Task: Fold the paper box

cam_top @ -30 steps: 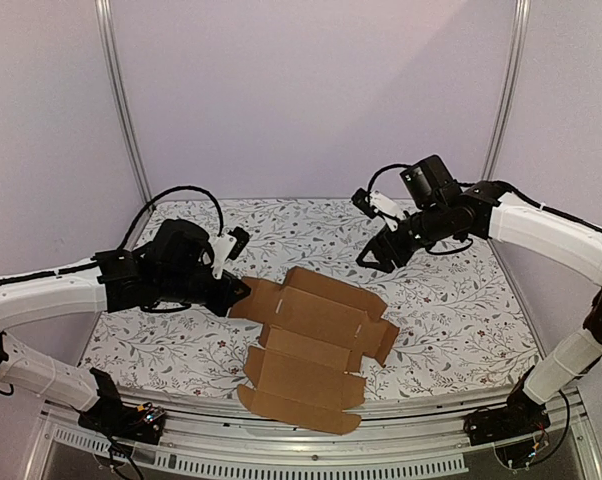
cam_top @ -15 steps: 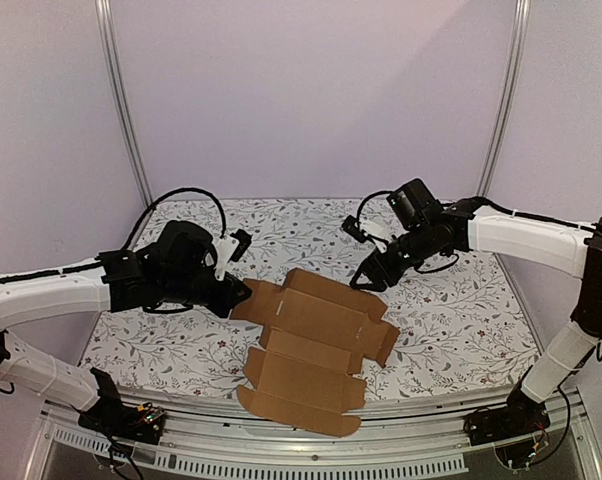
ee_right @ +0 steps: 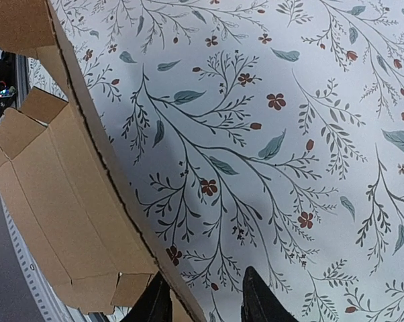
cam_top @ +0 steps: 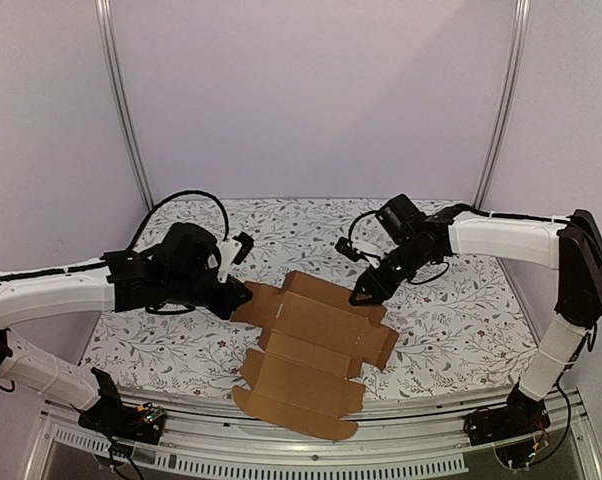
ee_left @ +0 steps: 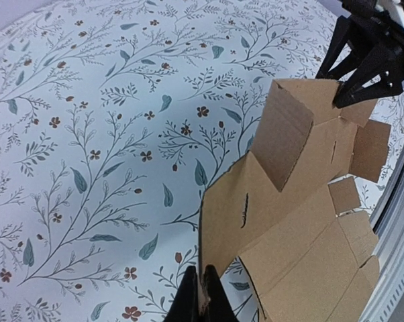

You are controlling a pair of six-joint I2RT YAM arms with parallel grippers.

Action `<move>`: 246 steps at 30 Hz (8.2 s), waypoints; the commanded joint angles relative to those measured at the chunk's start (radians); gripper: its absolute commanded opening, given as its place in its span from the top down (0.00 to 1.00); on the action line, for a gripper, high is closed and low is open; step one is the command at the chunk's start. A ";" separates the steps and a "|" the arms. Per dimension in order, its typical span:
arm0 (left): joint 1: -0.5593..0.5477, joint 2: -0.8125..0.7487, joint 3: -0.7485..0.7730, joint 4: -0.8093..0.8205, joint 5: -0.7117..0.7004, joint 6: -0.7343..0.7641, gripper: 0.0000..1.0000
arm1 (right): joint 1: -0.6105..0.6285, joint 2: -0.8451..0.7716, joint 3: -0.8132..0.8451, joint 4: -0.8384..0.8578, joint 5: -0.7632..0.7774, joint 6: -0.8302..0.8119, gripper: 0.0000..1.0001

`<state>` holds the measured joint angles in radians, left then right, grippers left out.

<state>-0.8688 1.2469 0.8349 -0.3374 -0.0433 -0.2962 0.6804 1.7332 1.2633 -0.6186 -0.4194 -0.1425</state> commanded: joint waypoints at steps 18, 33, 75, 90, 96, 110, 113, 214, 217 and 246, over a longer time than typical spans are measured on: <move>-0.018 0.051 0.039 0.002 -0.004 -0.010 1.00 | 0.043 0.032 0.075 -0.093 -0.032 -0.037 1.00; -0.019 0.061 0.037 -0.007 -0.005 -0.022 1.00 | 0.077 -0.007 0.107 -0.149 0.062 -0.040 1.00; -0.018 0.156 0.241 -0.100 0.079 -0.133 1.00 | 0.383 -0.076 0.223 -0.181 0.666 -0.103 1.00; -0.018 0.176 0.215 0.018 0.130 -0.195 1.00 | 0.415 -0.065 0.229 -0.163 0.646 -0.084 1.00; -0.018 0.186 0.207 0.070 0.102 -0.211 1.00 | 0.426 -0.070 0.226 -0.159 0.634 -0.078 1.00; -0.018 0.161 0.194 -0.077 -0.042 -0.182 1.00 | 0.421 -0.044 0.223 -0.166 0.696 -0.083 1.00; -0.018 0.139 0.165 -0.110 -0.089 -0.179 1.00 | 0.403 -0.028 0.224 -0.180 0.681 -0.074 1.00; -0.199 0.466 0.239 -0.190 -0.167 -0.230 1.00 | 0.268 0.132 0.187 -0.221 0.507 0.165 1.00; -0.197 0.438 0.247 -0.230 -0.221 -0.207 1.00 | 0.268 0.116 0.181 -0.221 0.522 0.154 1.00; 0.200 -0.053 0.048 -0.084 0.011 -0.170 0.98 | 0.382 -0.133 0.028 -0.010 0.784 -0.222 1.00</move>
<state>-0.7391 1.2110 0.9466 -0.5240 -0.1524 -0.4442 1.0473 1.6539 1.3319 -0.6937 0.3378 -0.2840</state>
